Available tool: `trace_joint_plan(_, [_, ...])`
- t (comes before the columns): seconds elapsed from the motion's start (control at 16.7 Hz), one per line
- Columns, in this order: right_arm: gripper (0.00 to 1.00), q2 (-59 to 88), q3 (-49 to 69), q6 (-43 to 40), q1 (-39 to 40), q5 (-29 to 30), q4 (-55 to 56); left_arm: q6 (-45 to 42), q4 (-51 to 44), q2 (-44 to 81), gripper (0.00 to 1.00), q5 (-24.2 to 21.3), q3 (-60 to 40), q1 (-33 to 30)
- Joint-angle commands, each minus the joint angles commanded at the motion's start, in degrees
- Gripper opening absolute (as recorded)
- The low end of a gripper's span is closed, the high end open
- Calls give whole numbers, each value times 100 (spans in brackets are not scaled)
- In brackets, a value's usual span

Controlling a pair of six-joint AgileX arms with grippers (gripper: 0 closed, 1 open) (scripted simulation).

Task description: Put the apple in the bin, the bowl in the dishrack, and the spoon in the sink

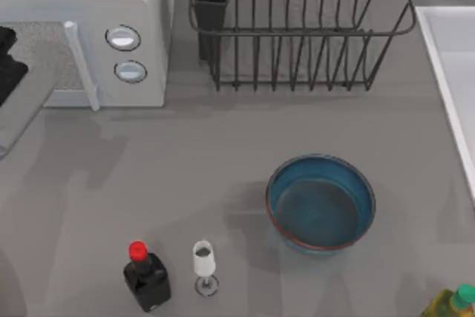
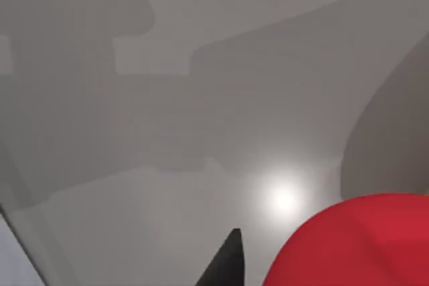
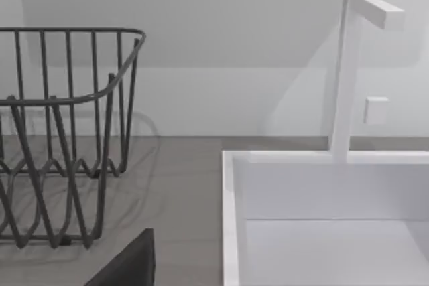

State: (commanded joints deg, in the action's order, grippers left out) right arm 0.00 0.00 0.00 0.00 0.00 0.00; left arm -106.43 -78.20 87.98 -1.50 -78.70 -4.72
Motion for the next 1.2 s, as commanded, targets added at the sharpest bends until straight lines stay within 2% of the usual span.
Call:
trace_joint_plan(0.3, [100,0,0,0,0,0,0,-3490,-297,-607,0,203,501,878])
trace_joint_plan(0.66, [100,0,0,0,0,0,0,-6765,-248,-1125,0,571,1077,1776])
trace_joint_plan(0.96, [100,0,0,0,0,0,0,-8689,13,-1375,0,829,1384,2289])
trace_joint_plan(1.2, [100,0,0,0,0,0,0,-9372,180,-1461,0,933,1497,2486])
